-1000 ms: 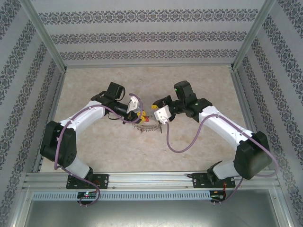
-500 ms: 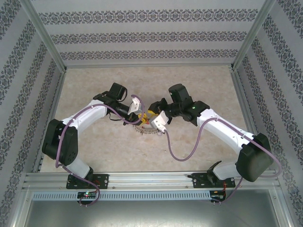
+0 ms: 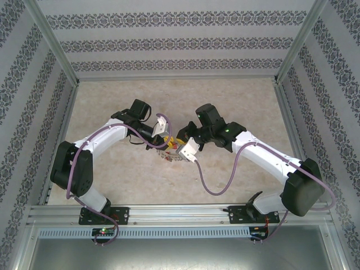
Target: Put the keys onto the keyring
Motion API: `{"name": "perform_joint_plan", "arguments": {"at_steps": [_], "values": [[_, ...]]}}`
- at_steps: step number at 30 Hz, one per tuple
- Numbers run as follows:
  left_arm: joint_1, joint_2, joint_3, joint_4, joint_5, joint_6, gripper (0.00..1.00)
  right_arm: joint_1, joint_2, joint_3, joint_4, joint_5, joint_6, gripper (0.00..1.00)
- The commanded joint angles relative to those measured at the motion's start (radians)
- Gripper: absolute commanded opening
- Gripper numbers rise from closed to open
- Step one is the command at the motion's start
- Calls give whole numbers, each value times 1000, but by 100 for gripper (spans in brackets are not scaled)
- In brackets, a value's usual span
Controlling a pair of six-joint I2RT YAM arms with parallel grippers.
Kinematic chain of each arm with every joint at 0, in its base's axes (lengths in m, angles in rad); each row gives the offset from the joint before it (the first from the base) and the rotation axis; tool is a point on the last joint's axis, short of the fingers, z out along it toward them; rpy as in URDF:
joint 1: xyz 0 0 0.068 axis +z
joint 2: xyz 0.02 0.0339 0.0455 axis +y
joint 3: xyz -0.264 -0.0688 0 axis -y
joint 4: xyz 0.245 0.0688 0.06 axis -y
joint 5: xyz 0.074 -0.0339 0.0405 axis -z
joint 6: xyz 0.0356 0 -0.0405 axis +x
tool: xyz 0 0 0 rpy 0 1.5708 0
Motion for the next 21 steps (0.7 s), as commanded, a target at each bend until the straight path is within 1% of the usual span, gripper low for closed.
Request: {"name": "perform_joint_plan", "arguments": {"at_steps": [1,9,15,17,19,20,21], "values": [[-14,4,53,-26,85,52,0,22,9,22,-74,23,-48,18],[-21,19,65,-38,91,59,0,43,13,27,-75,32,-48,17],[-23,19,67,-52,83,68,0,44,12,33,-95,36,-42,0],[-23,15,67,-54,67,71,0,43,9,42,-123,45,-32,0],[-15,2,64,-55,46,75,9,42,6,61,-173,52,12,0],[-8,-7,60,-54,43,78,17,41,5,70,-192,57,41,0],[3,-18,57,-51,46,77,30,40,3,83,-211,65,87,0]]}}
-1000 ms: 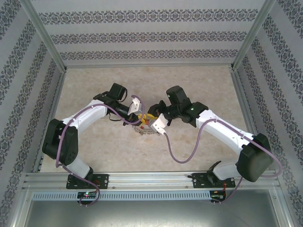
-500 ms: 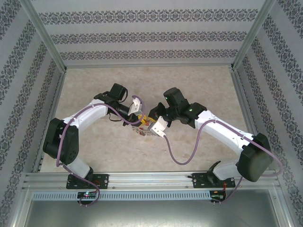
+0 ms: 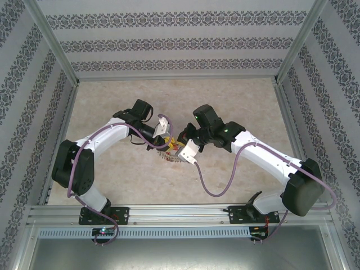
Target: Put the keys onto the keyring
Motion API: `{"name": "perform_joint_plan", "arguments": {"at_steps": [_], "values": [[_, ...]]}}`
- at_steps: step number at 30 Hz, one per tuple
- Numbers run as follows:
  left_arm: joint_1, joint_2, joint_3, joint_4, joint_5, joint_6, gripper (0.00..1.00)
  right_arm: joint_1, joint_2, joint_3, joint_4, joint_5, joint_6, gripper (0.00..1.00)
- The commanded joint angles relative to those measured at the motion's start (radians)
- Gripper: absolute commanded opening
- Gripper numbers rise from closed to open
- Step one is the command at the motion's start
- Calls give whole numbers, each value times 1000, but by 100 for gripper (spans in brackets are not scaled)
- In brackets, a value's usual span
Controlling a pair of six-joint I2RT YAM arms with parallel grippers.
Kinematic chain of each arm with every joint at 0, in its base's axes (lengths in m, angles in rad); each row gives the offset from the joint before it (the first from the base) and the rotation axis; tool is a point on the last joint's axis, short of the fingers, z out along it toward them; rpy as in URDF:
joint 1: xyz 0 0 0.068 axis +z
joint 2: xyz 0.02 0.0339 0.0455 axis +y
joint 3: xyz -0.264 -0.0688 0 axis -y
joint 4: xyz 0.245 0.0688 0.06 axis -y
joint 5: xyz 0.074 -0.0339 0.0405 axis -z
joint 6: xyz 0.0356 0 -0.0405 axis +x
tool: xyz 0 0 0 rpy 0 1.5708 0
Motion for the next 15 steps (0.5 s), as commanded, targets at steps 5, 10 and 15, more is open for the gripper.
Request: {"name": "perform_joint_plan", "arguments": {"at_steps": [5,10,15], "values": [[76,-103,29,-5,42,39,49,-11,13,125,-211,11,364,0],[125,-199,1,49,38,-13,55,-74,18,164,-221,-109,658,0],[124,-278,-78,213,46,-152,59,-132,29,185,-202,-206,896,0]]}}
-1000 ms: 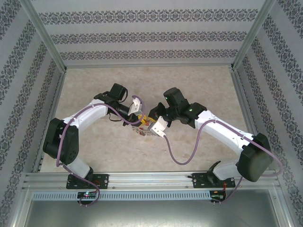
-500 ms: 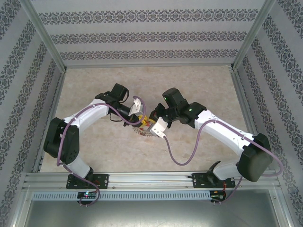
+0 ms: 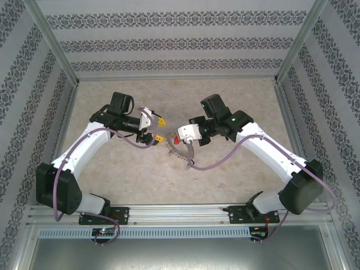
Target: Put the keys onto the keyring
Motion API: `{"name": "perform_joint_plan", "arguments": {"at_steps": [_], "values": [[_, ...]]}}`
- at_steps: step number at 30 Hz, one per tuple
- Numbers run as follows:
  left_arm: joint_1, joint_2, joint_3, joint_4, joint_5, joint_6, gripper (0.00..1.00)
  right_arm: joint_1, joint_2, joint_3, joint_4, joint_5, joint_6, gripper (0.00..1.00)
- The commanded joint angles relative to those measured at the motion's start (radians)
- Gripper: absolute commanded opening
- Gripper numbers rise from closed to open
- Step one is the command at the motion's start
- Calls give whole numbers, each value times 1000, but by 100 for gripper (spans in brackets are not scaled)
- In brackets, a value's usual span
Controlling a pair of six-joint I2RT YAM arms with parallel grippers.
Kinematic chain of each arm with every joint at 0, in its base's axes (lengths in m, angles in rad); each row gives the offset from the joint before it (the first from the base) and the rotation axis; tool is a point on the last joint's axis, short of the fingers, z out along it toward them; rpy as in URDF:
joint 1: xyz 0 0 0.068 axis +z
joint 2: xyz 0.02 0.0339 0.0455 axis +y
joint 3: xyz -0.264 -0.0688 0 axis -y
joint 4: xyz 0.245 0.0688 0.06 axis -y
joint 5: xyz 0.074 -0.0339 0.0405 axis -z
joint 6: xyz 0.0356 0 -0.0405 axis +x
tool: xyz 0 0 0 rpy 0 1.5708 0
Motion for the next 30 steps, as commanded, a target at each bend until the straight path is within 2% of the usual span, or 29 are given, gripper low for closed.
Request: {"name": "perform_joint_plan", "arguments": {"at_steps": [1,6,10,14,18,27,30], "values": [[-3,-48,-78,180,23,-144,61,-24,12,45,-2,-121,250,0],[-88,-63,-129,327,-139,-223,64,-42,26,62,-2,-169,323,0],[-132,-12,-94,353,-192,-235,63,-45,36,70,6,-197,343,0],[-143,14,-81,361,-188,-215,57,-43,39,73,10,-207,344,0],[-147,19,-61,336,-155,-179,45,-43,51,85,-13,-190,341,0],[-155,40,-17,269,-120,-153,45,-21,62,89,-39,-126,300,0],[-163,61,4,231,-106,-135,41,-19,67,94,-39,-121,300,0]]}}
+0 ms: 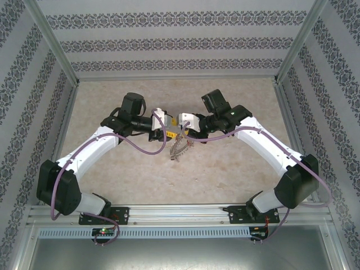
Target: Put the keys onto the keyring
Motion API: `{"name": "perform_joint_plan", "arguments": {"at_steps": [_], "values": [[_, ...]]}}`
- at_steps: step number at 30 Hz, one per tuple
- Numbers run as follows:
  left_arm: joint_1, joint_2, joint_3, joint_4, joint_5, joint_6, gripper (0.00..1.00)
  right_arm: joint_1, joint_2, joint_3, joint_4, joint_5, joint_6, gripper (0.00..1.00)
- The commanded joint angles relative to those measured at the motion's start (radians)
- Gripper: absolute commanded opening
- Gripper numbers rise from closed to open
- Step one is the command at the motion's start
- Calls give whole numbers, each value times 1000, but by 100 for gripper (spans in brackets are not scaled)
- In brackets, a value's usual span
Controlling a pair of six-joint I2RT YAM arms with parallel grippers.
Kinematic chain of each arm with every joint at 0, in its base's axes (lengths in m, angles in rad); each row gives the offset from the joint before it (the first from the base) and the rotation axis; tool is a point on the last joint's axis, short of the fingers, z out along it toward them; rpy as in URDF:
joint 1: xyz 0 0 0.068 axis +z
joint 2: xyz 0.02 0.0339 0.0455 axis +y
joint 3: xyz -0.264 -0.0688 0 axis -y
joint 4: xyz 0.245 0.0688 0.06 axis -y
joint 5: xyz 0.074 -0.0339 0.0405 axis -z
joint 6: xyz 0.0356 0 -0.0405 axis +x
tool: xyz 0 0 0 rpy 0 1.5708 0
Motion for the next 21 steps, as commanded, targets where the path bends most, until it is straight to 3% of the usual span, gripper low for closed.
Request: {"name": "perform_joint_plan", "arguments": {"at_steps": [1,9,13,21], "values": [[-18,32,39,-66,52,47,39,11,6,43,0,-7,-13,0],[-25,49,38,-97,39,76,26,11,1,46,-4,-10,-18,0],[-24,50,46,-119,29,94,1,10,-1,42,-6,-16,-22,0],[-25,34,28,-144,-34,142,0,-27,-36,-4,36,-75,-26,0]]}}
